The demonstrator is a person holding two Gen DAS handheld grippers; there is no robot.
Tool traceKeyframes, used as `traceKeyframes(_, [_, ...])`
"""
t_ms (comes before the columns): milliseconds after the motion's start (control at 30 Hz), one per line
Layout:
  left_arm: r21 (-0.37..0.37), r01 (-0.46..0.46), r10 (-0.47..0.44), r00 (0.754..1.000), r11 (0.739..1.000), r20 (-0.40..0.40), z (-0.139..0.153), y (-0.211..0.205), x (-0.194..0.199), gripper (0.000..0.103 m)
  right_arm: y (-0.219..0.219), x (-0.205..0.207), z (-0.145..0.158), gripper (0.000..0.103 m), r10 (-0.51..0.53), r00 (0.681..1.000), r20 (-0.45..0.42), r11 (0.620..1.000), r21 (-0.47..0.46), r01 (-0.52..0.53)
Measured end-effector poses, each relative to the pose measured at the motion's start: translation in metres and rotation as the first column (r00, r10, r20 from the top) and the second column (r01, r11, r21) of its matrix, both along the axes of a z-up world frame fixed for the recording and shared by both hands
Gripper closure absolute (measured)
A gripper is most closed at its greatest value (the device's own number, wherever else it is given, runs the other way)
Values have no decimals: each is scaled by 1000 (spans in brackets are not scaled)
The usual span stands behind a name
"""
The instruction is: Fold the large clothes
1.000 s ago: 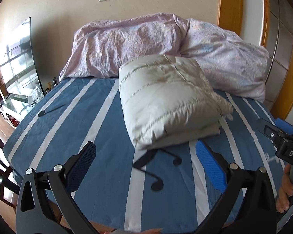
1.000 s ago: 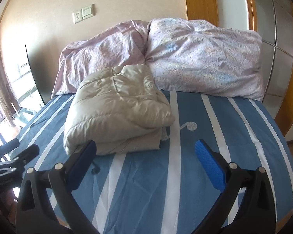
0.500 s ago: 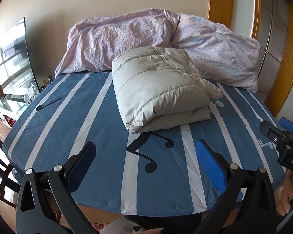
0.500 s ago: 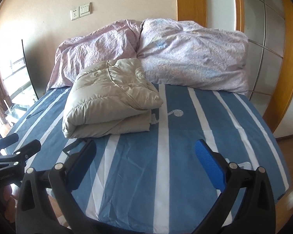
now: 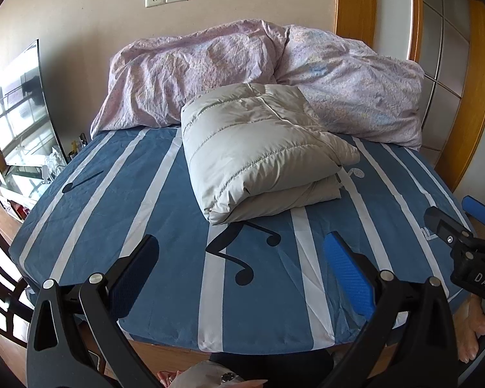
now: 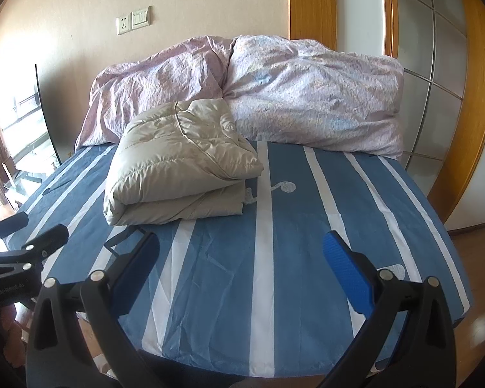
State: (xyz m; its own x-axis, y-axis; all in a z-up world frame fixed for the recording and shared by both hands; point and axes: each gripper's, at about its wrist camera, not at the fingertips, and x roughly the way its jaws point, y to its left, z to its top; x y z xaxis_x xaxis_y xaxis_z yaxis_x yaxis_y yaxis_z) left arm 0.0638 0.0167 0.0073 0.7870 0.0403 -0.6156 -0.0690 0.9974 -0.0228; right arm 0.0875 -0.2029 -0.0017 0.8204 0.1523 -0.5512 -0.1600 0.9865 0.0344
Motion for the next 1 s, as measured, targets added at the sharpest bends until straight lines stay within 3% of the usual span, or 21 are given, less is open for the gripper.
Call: traceKeyframes(1000, [-19,12,-12,1000,1000,-11,-1,0,3,1,1,0,4,2,3,1000,10,1000,-23,-3])
